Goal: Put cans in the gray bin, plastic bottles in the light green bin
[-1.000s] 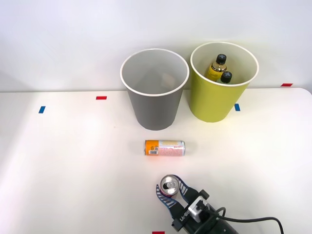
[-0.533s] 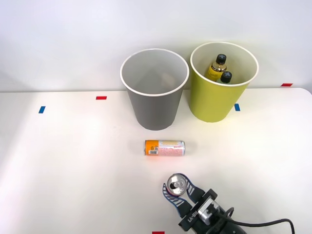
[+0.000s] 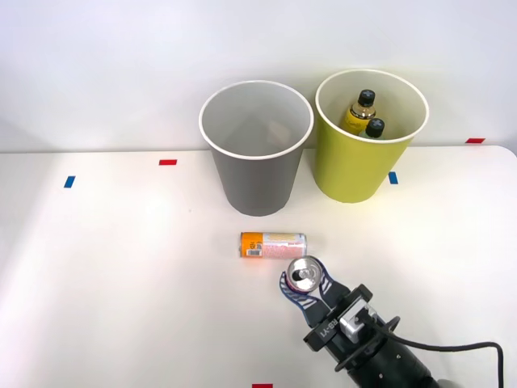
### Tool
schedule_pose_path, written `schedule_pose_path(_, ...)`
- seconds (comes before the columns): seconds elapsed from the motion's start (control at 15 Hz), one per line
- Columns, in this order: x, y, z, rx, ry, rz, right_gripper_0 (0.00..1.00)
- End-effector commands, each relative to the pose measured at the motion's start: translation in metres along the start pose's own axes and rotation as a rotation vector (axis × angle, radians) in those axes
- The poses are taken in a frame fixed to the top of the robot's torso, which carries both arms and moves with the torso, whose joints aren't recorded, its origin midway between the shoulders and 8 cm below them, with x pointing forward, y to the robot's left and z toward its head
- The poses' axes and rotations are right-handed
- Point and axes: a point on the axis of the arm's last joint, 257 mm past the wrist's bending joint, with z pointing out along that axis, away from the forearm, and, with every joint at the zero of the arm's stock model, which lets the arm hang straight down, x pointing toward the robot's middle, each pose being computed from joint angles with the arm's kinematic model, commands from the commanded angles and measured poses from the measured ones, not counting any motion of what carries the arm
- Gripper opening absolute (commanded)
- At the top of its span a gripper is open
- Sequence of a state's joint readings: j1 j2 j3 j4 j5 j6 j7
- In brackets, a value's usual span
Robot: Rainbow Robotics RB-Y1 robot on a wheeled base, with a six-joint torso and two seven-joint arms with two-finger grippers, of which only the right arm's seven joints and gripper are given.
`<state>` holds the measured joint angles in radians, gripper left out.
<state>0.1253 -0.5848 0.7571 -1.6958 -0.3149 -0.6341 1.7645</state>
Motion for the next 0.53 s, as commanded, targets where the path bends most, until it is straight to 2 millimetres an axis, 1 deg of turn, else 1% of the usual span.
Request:
schedule_pose_path(0.07, -0.034, -0.004, 0.018, 0.006, -0.012, 0.026, 0.0)
schedule_pose_path(0.33, -0.059, -0.016, 0.043, 0.018, -0.082, 0.035, 0.0)
schedule_pose_path(0.4, -0.072, -0.022, 0.056, 0.02, -0.098, 0.035, 0.0)
schedule_pose_path(0.53, -0.1, -0.029, 0.073, 0.029, -0.109, 0.064, 0.0)
